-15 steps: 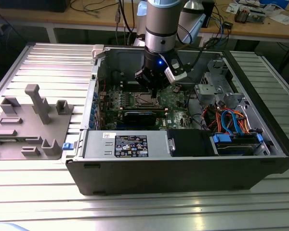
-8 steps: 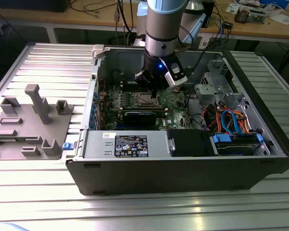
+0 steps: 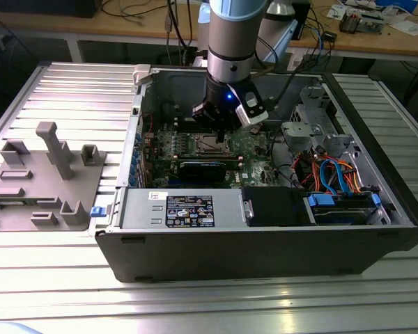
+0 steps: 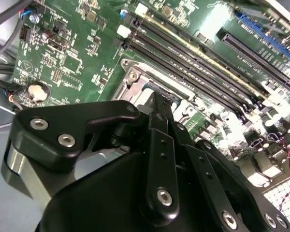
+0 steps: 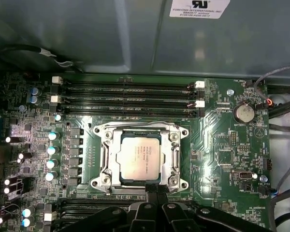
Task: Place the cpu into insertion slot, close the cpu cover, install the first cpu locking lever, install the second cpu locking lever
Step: 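Install the second cpu locking lever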
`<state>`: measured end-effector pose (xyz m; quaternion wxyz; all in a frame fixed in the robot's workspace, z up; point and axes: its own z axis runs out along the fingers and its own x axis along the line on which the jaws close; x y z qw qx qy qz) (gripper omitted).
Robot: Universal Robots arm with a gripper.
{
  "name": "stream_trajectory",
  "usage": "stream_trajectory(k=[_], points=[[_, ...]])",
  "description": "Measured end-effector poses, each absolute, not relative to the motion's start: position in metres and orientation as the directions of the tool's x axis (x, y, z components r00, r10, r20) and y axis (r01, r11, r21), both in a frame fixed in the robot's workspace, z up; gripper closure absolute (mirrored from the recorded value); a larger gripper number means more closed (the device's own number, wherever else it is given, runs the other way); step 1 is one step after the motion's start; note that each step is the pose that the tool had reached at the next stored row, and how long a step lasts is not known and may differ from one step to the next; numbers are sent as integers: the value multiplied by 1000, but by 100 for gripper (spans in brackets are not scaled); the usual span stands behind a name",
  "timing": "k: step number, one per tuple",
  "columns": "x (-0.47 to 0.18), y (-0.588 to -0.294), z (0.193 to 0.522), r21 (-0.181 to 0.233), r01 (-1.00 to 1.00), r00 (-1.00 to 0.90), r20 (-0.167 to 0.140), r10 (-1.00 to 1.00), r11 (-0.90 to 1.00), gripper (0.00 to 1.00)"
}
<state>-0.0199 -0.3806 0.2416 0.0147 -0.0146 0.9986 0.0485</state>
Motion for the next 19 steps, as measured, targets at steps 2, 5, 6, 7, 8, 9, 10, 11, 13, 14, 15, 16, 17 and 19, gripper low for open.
stream_trajectory(k=[2,5,6,7,8,9,10,11,13,14,15,16,17,19], points=[[-20,-386,242,97,-30,-999,-31,-28,995,89],[-24,-390,241,99,-30,-999,-31,-27,995,89],[-26,-390,241,100,-30,-999,-31,-27,994,89],[-27,-392,241,101,-31,-999,-31,-28,994,89],[-28,-394,241,101,-31,-999,-31,-28,994,89],[-28,-396,241,102,-31,-999,-31,-28,994,89],[-29,-398,241,102,-30,-999,-31,-27,994,89],[-31,-399,241,103,-30,-999,-31,-27,994,89],[-39,-401,240,105,-31,-999,-31,-27,994,89],[-41,-401,240,106,-30,-999,-31,-27,994,89],[-42,-401,240,107,-30,-999,-31,-27,994,89],[-42,-401,240,107,-31,-999,-31,-27,994,89],[-42,-401,240,107,-31,-999,-31,-27,994,89],[-42,-401,240,107,-31,-999,-31,-27,994,89]])
